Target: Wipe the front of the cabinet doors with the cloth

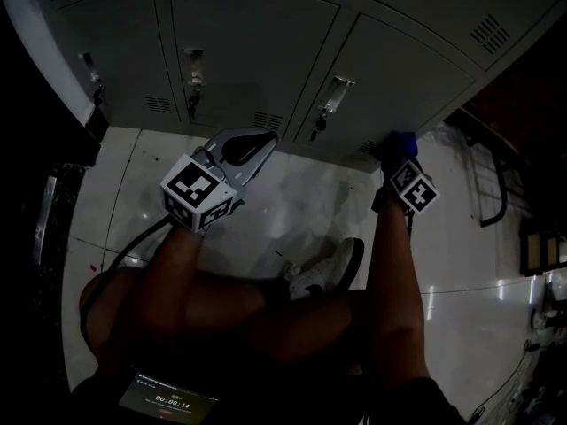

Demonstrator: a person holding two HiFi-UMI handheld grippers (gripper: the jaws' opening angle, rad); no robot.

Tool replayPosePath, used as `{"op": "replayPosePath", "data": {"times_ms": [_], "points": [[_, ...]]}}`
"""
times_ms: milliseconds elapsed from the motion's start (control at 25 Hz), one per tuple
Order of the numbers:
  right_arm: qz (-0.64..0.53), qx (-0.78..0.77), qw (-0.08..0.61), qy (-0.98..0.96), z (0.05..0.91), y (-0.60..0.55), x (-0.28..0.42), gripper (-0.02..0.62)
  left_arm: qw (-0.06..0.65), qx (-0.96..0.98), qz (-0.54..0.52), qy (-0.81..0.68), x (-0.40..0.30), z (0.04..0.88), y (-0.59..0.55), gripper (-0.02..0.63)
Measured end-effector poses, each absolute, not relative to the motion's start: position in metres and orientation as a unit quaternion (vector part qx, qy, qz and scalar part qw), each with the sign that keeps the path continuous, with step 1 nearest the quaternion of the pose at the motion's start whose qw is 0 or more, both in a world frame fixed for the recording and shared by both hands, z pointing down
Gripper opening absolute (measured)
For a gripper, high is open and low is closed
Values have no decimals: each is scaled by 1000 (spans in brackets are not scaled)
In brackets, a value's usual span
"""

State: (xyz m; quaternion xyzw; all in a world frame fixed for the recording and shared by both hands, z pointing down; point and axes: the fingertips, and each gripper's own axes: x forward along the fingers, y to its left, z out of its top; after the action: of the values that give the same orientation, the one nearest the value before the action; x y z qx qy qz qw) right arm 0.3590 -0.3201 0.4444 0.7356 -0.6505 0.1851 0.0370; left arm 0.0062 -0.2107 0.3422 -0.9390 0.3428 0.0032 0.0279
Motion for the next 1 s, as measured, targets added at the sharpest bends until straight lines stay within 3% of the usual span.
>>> {"op": "replayPosePath", "data": {"times_ms": [320,640,1000], "points": [[179,738,22,-650,428,-312,355,80,26,-938,3,344,5,343,-212,5],[71,675,46,-733,353,-309,286,80,30,-939,18,343,2,331,-211,5],[55,595,42,-801,338,-291,165,80,37,-934,27,354,-6,322,-213,5]]}}
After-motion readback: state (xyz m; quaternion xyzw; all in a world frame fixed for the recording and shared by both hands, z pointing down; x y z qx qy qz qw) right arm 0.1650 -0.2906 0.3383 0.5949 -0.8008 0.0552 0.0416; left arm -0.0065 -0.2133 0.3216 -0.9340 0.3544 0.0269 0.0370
